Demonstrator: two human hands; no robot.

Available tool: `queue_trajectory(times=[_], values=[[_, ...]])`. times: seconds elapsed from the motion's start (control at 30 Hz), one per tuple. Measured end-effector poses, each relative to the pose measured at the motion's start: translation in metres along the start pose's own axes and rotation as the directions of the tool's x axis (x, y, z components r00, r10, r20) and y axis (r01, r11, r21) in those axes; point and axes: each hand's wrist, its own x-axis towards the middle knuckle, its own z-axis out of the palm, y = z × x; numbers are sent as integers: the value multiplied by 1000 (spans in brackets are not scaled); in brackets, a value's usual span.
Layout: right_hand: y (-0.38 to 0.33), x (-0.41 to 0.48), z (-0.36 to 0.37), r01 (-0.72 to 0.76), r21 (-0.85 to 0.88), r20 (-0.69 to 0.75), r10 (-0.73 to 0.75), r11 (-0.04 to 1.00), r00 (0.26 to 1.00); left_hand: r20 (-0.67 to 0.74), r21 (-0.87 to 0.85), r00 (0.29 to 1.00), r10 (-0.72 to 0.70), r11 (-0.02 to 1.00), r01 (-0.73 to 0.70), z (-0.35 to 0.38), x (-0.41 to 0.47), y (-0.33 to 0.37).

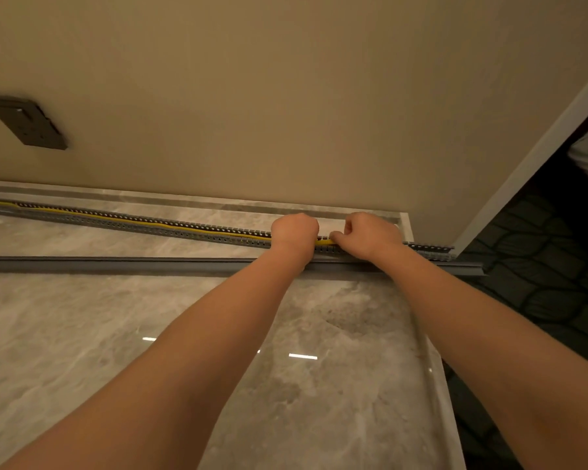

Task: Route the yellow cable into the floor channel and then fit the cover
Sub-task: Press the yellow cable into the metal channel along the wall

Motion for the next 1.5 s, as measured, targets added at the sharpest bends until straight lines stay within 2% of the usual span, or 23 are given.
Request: queue_trajectory(times=[0.17, 0.3, 0.4, 0.53, 0.6, 0.77, 1.03, 1.13, 1.27, 1.4, 1.5], values=[[25, -4, -16, -72, 235, 125, 44, 969, 991, 33, -28, 998, -55, 998, 56, -3, -1, 12], [30, -1, -24, -103, 329, 213, 33, 939, 976, 33, -42, 995, -90, 995, 91, -4, 0, 19], [27, 4, -24, -75, 281, 196, 19, 957, 980, 39, -44, 994, -103, 994, 105, -4, 3, 20], [19, 8, -21, -26, 41, 108, 22, 999, 994, 40, 5, 995, -87, 996, 87, -4, 4, 19], [18, 9, -18, -18, -16, 89, 20, 1000, 996, 50, 37, 996, -73, 997, 71, -6, 4, 19], [17, 12, -17, -40, 15, 141, 38, 999, 989, 49, 84, 998, -39, 996, 35, -11, 3, 22], [23, 9, -15, -38, 115, 132, 23, 993, 991, -126, -97, 987, 100, 989, -112, 1, 4, 41], [24, 8, -15, -22, 116, 128, 7, 993, 992, -131, -130, 988, 83, 986, -100, 3, 4, 41], [27, 3, -16, -2, 73, 116, -6, 997, 993, -129, -78, 990, 65, 994, -75, 1, 4, 47], [42, -4, -22, -39, 48, 76, 35, 998, 996, -121, -50, 991, 62, 996, -68, -1, 5, 52], [49, -8, -24, -73, 102, 91, 64, 992, 994, -109, -49, 992, 64, 996, -69, -3, 8, 54]])
